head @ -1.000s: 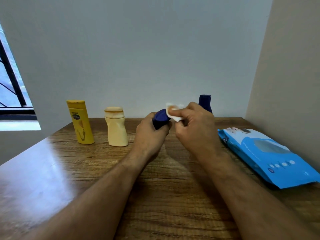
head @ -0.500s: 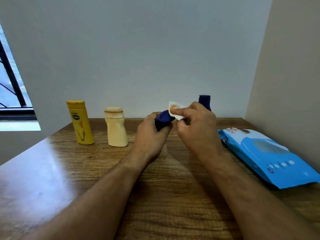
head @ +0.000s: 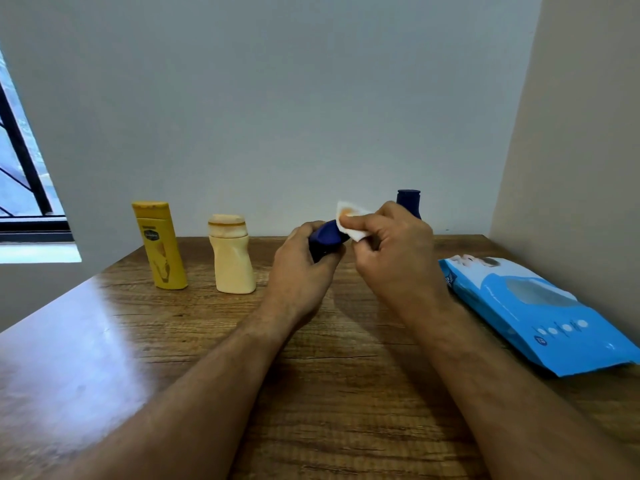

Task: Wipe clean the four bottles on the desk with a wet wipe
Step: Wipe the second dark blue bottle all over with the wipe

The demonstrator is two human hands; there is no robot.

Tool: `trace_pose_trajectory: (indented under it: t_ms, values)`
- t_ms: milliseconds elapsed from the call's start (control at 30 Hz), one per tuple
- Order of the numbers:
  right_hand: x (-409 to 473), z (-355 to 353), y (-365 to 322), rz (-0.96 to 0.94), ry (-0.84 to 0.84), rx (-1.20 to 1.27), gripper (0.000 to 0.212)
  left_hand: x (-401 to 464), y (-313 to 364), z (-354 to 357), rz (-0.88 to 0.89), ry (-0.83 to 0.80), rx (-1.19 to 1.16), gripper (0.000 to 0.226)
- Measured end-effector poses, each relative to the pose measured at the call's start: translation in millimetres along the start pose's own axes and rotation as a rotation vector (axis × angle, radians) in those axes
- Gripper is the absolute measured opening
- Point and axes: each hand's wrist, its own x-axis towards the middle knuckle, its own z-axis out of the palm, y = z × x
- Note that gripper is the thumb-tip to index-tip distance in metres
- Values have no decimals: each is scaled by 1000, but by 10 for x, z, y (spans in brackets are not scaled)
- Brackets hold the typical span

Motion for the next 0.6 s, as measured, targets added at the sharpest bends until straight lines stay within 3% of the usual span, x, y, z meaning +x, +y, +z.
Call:
trace_pose_trajectory:
  t_ms: [167, 267, 433, 600]
  values:
    - [-66, 14, -93, -79, -184, 36, 29, 5, -33, -28, -21, 19, -49, 30]
    - [-62, 20, -103, -141, -166, 19, 29, 15, -47, -43, 9, 8, -49, 31]
    - [33, -25, 20, 86, 53, 88, 29, 10, -6, 17, -30, -8, -196, 33]
    - [20, -42, 38, 209, -25, 350, 18, 4, 38, 9, -95, -80, -408, 33]
